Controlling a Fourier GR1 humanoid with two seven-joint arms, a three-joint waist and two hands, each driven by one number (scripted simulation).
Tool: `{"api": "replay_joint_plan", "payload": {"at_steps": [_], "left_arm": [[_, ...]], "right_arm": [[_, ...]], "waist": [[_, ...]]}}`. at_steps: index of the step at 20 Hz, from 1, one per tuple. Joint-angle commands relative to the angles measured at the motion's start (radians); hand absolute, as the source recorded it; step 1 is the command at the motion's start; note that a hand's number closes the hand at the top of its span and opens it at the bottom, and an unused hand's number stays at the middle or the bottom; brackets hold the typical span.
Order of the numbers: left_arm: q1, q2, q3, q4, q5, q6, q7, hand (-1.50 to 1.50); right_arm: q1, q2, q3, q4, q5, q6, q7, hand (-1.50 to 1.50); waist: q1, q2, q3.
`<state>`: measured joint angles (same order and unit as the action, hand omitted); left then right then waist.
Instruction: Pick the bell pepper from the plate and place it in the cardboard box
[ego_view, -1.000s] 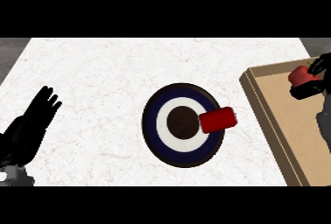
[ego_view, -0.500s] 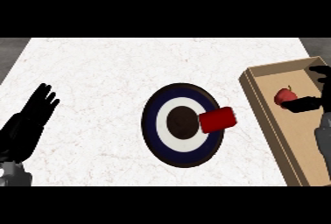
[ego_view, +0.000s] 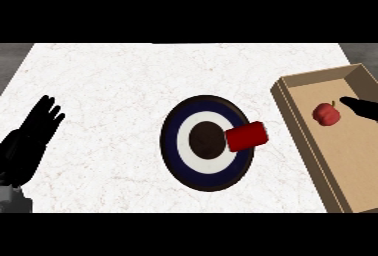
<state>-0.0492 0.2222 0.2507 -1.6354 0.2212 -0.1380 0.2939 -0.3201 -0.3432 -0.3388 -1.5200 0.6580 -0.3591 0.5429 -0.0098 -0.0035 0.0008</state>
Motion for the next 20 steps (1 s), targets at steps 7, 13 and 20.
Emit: {"api": "replay_joint_plan", "payload": {"at_steps": [7,13,20], "left_arm": [[0.010,-0.021,-0.017,-0.068,-0.006,0.032,0.068,0.00],[-0.001,-0.011,0.000,-0.012,-0.010,0.004,0.006,0.00],[0.021,-0.034,0.000,0.001,-0.013,0.001,-0.022,0.00]], "right_arm": [[0.218,-0.052,-0.256,-0.255,-0.317,0.070,-0.068,-1.50],[0.405,-0.030,-0.362,-0.312,-0.483,0.189,-0.218,-1.50],[0.496,-0.062,-0.495,-0.375,-0.605,0.318,-0.216,-1.50]], "waist": [[0.001,0.001,-0.001],[0.001,0.002,-0.001],[0.002,0.002,-0.001]]}}
